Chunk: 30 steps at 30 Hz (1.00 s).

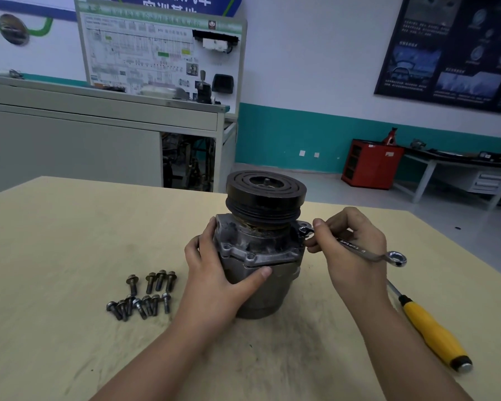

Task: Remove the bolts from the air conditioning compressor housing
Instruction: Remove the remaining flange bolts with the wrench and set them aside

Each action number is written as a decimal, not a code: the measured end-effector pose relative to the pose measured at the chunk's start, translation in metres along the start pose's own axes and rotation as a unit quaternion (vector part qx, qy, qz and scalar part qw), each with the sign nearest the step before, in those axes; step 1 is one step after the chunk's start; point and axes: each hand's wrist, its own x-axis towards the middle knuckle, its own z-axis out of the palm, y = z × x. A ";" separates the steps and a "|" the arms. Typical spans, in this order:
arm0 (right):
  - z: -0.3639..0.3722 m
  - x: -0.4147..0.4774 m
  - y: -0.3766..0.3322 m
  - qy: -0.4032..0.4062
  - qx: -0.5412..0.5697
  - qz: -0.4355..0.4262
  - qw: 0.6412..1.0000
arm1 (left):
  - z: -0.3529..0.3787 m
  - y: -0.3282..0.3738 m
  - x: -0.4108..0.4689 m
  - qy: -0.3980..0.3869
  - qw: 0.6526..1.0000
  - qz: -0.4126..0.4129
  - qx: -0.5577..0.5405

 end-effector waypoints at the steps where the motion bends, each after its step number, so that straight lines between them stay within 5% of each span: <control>1: -0.002 0.003 -0.001 -0.016 0.013 0.021 1.000 | 0.000 0.000 0.000 0.000 1.000 -0.001 0.000; 10: -0.016 0.016 0.002 -0.070 0.140 0.154 0.976 | -0.001 0.000 0.000 -0.006 1.000 -0.004 0.000; 18: -0.018 0.038 0.008 -0.125 0.245 0.282 0.919 | -0.001 -0.001 0.000 -0.004 1.000 -0.005 -0.001; 25: 0.002 0.035 0.020 0.014 0.234 0.244 0.941 | 0.000 -0.001 0.000 -0.001 1.000 -0.006 0.005; 30: 0.013 0.037 0.021 0.033 0.207 0.214 0.954 | 0.000 -0.001 0.000 0.000 1.000 -0.005 0.010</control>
